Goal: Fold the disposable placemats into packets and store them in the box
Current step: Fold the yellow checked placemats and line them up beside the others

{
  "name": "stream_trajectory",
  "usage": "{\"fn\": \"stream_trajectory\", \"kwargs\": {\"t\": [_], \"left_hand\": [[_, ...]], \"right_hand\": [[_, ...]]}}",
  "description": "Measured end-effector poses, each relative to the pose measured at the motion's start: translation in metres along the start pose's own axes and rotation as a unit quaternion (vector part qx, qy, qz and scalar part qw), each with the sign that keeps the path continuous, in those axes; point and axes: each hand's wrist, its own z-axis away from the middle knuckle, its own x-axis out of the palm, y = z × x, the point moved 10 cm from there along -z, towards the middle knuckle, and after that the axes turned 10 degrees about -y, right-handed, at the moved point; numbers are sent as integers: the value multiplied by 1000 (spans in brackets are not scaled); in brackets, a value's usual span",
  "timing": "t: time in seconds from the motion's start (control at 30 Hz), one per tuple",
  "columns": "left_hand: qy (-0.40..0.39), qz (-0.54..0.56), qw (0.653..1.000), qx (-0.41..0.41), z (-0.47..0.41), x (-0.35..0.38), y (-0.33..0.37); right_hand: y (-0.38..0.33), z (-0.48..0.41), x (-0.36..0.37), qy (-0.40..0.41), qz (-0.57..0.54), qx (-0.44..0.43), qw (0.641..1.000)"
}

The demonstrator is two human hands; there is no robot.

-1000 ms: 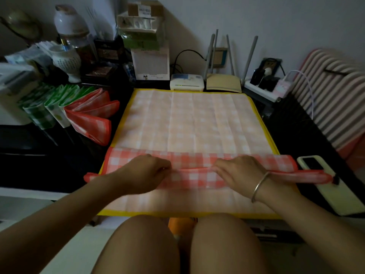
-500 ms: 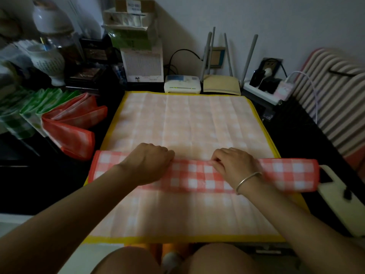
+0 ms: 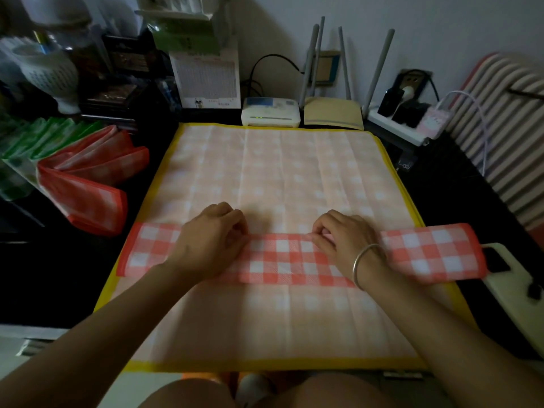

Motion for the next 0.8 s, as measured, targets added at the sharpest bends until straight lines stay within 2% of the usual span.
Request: {"fn": "stream_trajectory", "kwargs": {"t": [0.17, 0.27, 0.37, 0.47, 0.53, 0.7, 0.8], "left_hand": [[-10, -129, 992, -1, -7, 1, 27], [-87, -84, 991, 61, -4, 28, 61], [-156, -105, 979, 81, 4, 63, 75], [-128, -109, 983, 78, 6, 69, 70], [-115, -110, 984, 76, 6, 70, 68], [-91, -107, 987, 76, 5, 69, 68], [-94, -97, 987, 92, 4, 68, 70]], "right_hand": [[-4, 0, -2, 17, 12, -27, 999], [-4, -1, -3, 27, 1, -29, 999], [-3, 0, -1, 11, 5, -7, 1000], [0, -2, -3, -6, 8, 36, 999], [-3, -1, -4, -8, 47, 46, 998], [-12, 16, 39, -135, 132, 71, 979], [-7, 16, 47, -127, 131, 78, 980]]}}
